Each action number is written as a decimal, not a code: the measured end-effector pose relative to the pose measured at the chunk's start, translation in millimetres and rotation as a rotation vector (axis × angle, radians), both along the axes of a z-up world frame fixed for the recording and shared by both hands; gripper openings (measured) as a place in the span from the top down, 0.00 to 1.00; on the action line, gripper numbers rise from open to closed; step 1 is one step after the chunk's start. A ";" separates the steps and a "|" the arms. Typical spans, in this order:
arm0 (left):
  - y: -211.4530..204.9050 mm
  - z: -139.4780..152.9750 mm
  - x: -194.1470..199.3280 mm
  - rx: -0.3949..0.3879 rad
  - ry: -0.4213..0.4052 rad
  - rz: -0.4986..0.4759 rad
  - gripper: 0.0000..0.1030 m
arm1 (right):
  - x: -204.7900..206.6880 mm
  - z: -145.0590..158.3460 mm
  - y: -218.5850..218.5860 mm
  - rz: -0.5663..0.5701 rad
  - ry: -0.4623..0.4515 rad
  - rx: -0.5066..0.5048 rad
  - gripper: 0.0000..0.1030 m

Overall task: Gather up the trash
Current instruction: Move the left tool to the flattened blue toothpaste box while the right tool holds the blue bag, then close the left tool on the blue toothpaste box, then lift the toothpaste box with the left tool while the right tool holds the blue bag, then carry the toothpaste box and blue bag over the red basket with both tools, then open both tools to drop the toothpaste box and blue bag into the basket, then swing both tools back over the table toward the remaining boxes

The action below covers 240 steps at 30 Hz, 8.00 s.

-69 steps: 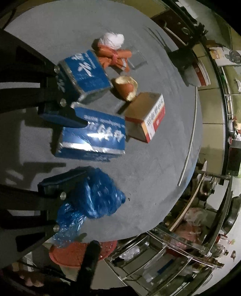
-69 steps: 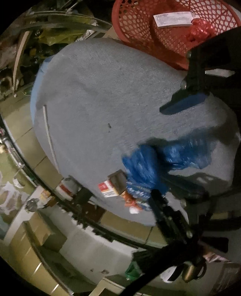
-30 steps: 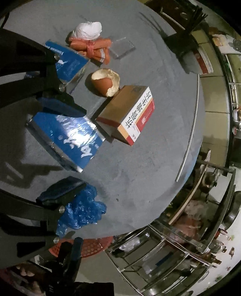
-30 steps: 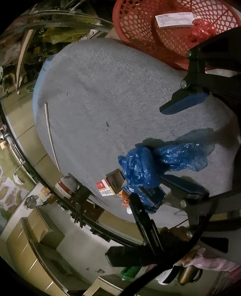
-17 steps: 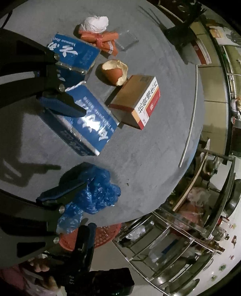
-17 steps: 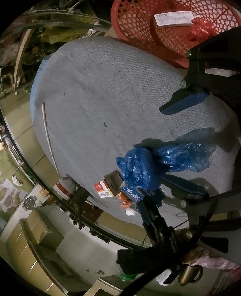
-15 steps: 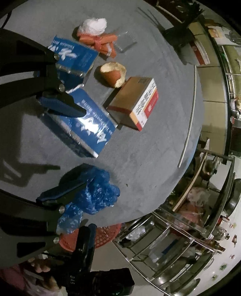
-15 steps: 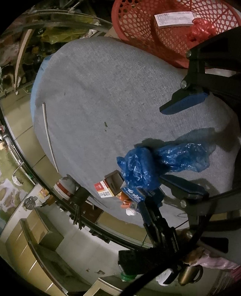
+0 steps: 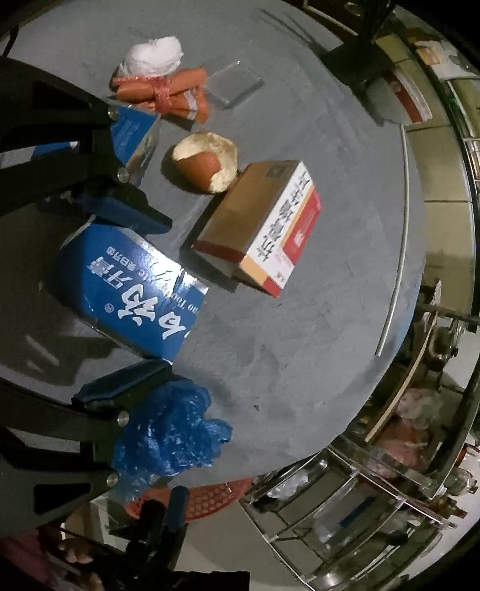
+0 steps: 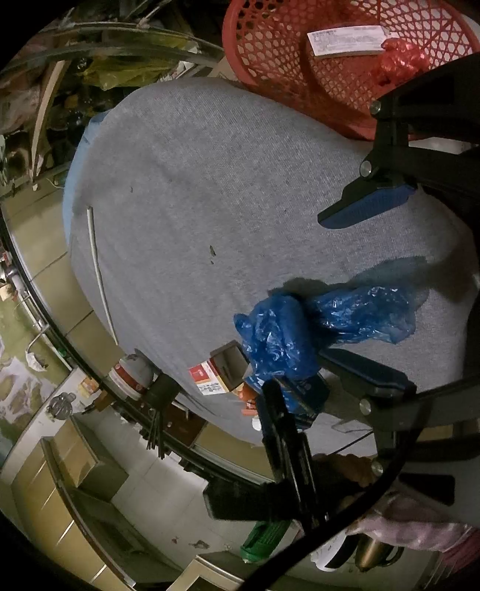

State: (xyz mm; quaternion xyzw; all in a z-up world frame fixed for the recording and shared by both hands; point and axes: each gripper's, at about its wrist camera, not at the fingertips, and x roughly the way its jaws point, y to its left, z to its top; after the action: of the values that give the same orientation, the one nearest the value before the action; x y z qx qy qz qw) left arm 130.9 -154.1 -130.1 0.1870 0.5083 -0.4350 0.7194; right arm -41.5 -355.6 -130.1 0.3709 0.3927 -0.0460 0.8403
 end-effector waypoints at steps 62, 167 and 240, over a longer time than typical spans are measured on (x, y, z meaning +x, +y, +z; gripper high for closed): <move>44.3 29.3 -87.0 0.018 -0.262 0.340 0.45 | 27.7 9.2 25.2 0.113 -0.113 -0.011 0.42; -78.6 45.5 -184.4 0.141 -0.389 0.123 0.44 | -108.6 -2.1 -68.1 -0.106 -0.151 -0.033 0.42; 2.1 28.2 -155.9 0.083 -0.300 0.275 0.33 | -126.1 -26.9 -101.3 -0.225 -0.083 0.086 0.37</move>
State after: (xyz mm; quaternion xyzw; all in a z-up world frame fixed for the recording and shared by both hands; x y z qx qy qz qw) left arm -25.0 -151.9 -101.9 0.2077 0.4338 -0.2787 0.8313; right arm -167.6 -457.0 -157.0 0.4497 0.3151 -0.1078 0.8288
